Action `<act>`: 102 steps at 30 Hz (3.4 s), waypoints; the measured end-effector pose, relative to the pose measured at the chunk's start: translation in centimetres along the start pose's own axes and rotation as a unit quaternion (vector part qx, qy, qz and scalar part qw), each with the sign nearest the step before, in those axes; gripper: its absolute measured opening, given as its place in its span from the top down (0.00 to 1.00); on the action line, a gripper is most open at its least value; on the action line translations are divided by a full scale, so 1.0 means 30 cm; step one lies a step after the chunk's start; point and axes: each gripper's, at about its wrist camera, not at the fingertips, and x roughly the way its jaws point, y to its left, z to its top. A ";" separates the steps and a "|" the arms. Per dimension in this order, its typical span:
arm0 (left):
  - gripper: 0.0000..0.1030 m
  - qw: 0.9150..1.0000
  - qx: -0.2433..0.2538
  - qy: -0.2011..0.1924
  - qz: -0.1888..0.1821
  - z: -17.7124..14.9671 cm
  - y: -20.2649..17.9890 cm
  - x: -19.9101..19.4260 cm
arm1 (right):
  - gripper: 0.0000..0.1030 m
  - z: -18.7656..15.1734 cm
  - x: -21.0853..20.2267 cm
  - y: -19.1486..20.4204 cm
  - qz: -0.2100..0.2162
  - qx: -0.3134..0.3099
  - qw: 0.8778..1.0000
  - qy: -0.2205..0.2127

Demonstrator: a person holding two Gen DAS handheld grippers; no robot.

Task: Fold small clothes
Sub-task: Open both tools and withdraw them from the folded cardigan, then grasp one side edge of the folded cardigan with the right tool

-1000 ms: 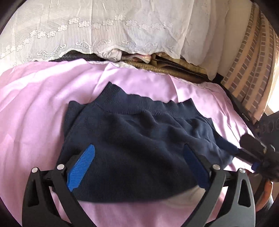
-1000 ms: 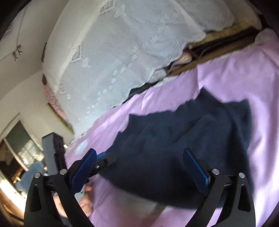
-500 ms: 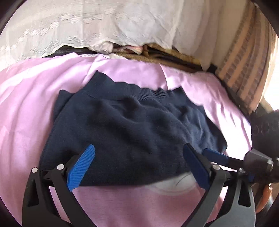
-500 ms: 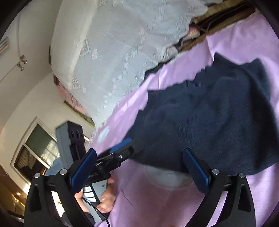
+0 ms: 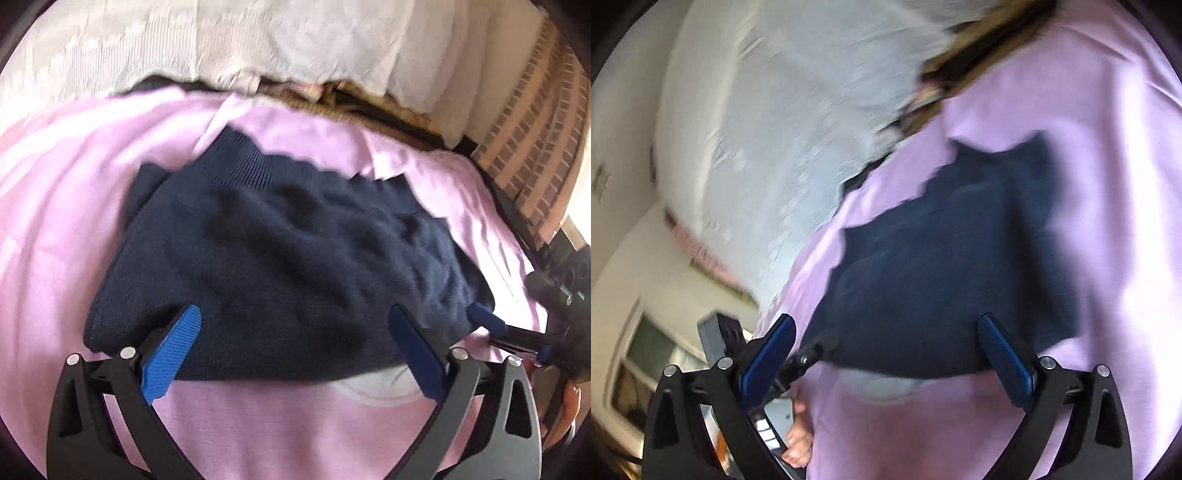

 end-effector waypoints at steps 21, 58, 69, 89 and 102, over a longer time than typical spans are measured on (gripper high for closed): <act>0.04 1.000 0.017 0.003 0.017 -0.011 -0.012 0.006 | 0.03 0.008 -0.173 -0.170 0.034 0.105 0.992 -0.055; 0.04 1.000 0.008 -0.025 -0.006 0.040 -0.116 -0.075 | 0.29 0.089 0.044 -0.127 -0.021 0.028 0.999 0.014; 0.04 0.996 0.019 0.004 0.088 0.063 -0.182 0.132 | 0.72 0.082 0.041 -0.174 -0.048 0.063 0.997 -0.002; 0.04 0.993 0.036 0.007 0.108 0.057 -0.208 0.139 | 0.65 0.078 0.076 -0.121 -0.106 0.004 0.994 -0.007; 0.04 0.994 0.035 0.006 0.108 0.056 -0.210 0.138 | 0.67 0.078 0.079 -0.116 -0.110 -0.007 0.994 -0.005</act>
